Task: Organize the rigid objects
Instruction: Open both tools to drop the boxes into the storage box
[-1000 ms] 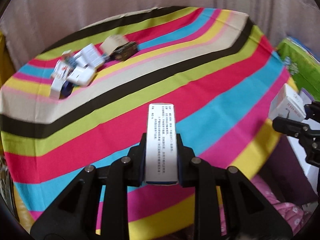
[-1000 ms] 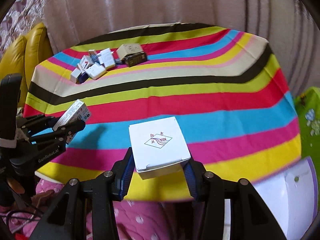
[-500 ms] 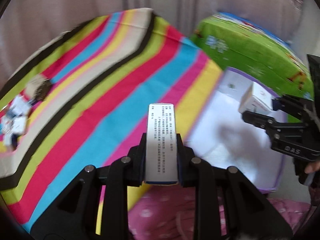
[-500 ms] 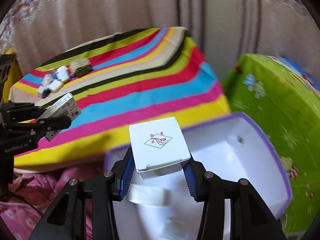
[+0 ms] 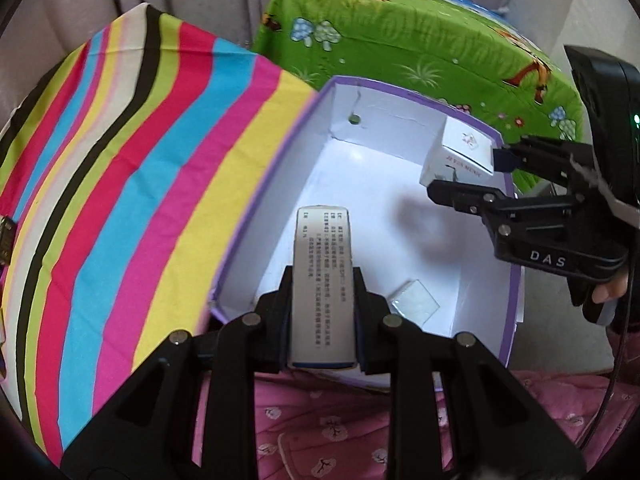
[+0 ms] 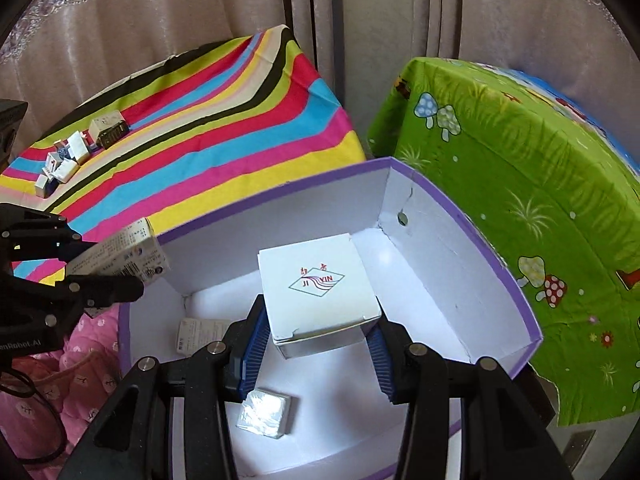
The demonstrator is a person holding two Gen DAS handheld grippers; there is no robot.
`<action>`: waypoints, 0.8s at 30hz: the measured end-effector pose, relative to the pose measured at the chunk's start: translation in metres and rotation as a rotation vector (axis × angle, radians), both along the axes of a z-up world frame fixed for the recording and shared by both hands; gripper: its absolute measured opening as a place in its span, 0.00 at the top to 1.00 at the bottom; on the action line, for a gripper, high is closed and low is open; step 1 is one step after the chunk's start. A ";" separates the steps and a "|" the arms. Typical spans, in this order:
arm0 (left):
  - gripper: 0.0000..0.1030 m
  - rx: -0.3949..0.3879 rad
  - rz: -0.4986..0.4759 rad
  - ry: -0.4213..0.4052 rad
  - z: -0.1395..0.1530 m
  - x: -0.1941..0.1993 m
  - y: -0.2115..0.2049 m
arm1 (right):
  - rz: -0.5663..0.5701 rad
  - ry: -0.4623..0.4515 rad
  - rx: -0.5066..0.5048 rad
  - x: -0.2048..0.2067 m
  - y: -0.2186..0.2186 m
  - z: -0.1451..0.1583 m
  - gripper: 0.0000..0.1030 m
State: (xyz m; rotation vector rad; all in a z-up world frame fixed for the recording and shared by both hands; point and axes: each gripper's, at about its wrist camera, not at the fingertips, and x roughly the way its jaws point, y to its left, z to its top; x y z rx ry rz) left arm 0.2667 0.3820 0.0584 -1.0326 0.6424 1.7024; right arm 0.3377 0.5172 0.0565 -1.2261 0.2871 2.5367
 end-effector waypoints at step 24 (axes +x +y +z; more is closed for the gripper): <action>0.18 0.165 0.565 0.074 -0.009 -0.138 -0.187 | 0.288 -0.123 0.121 -0.114 -0.125 0.009 0.40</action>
